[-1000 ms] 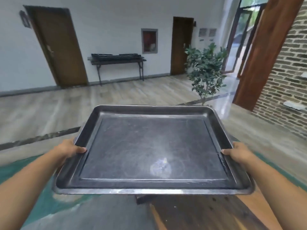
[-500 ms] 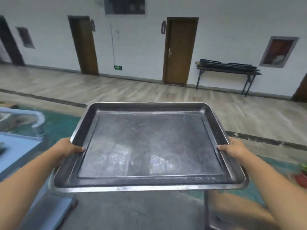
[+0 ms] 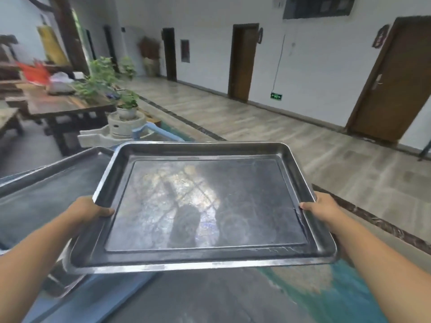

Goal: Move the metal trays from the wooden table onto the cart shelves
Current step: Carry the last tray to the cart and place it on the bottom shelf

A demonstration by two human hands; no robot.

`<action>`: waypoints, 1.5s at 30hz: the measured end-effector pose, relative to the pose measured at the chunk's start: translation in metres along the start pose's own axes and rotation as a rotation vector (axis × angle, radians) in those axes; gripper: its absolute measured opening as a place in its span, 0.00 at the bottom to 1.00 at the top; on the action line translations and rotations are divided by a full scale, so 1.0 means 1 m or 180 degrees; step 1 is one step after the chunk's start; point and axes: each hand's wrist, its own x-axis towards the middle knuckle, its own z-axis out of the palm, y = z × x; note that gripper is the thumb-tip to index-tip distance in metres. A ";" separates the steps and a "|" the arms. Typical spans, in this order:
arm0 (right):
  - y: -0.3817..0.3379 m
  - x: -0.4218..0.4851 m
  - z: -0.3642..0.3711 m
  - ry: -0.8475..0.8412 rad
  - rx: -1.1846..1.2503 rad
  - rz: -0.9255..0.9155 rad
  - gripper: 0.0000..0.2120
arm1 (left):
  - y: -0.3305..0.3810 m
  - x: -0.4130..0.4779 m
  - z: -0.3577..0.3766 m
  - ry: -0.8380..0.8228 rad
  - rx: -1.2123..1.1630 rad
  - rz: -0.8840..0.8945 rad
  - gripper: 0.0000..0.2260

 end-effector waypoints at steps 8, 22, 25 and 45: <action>-0.066 0.085 0.100 -0.0920 -0.0013 -0.0569 0.14 | -0.063 -0.040 -0.048 0.0768 -0.0147 -0.0705 0.13; -0.122 0.137 0.218 -0.2012 -0.0133 -0.1249 0.08 | -0.098 -0.157 -0.028 0.1635 -0.0460 -0.1730 0.13; -0.117 0.135 0.236 -0.2135 -0.0127 -0.1187 0.08 | -0.112 -0.165 -0.022 0.1714 -0.0552 -0.1752 0.13; 0.037 0.091 0.315 -0.2354 -0.1102 -0.0511 0.05 | -0.279 -0.168 0.090 0.0963 -0.0416 -0.2518 0.10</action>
